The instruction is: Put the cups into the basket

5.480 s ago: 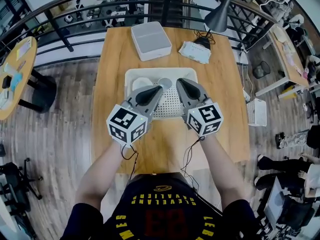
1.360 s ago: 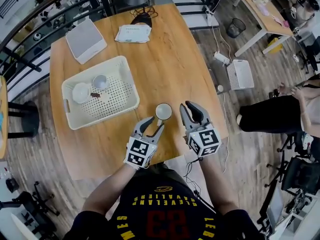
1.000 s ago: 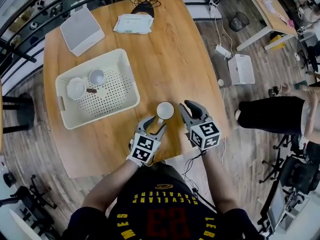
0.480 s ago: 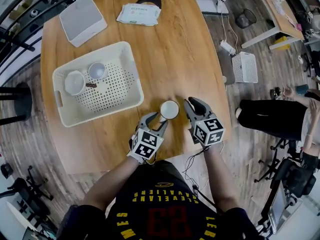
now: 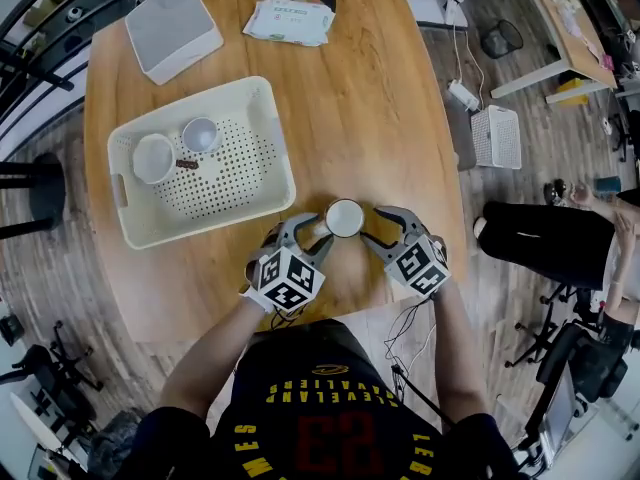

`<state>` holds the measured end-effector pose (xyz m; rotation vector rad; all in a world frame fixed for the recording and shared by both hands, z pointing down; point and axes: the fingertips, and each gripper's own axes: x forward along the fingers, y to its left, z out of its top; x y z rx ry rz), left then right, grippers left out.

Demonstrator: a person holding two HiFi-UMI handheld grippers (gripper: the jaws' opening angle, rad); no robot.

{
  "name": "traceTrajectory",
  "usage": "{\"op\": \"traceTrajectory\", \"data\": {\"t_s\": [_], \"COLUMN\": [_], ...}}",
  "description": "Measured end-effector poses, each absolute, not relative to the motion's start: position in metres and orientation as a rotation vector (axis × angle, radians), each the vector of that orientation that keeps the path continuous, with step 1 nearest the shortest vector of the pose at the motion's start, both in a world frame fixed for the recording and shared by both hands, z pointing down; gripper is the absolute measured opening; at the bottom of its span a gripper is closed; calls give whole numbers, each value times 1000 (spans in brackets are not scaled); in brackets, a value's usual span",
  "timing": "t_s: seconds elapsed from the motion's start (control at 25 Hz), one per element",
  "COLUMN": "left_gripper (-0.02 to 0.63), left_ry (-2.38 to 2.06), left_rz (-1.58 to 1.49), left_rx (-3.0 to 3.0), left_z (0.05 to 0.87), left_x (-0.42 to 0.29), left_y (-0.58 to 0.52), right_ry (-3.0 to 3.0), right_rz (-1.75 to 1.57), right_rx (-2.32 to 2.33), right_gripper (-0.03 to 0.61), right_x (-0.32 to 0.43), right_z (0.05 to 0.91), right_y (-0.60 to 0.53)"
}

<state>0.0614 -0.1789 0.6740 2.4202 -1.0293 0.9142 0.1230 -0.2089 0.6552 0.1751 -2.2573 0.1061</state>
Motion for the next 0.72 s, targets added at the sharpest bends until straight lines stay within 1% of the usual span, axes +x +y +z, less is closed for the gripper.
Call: {"op": "traceTrajectory", "data": {"t_s": [0.12,0.2,0.24,0.28,0.36,0.72], "left_gripper": [189,187,176,159,86,74], "left_ry": [-999,-975,-965,-958,-957,-905], "left_rz": [969,998,1015,1032,1049,1030], "left_rx": [2455,2469,2471,2469,2456,2421], "left_z": [674,675,676,677,680,683], "left_x": [65,67,67,67,64,64], "left_y": [-181,-181,-180,-179,-179,-180], "right_ry": [-2180,-2175,-2180,-2188,-2206,-2241], "right_rz": [-19,-33,-27,-17,3,54], "right_rx": [52,27,24,25,36,101], "right_gripper": [210,212,212,212,212,212], "right_x": [118,113,111,108,105,106], "right_z": [665,667,667,667,666,660], "right_y": [-202,-201,-201,-201,-201,-200]}}
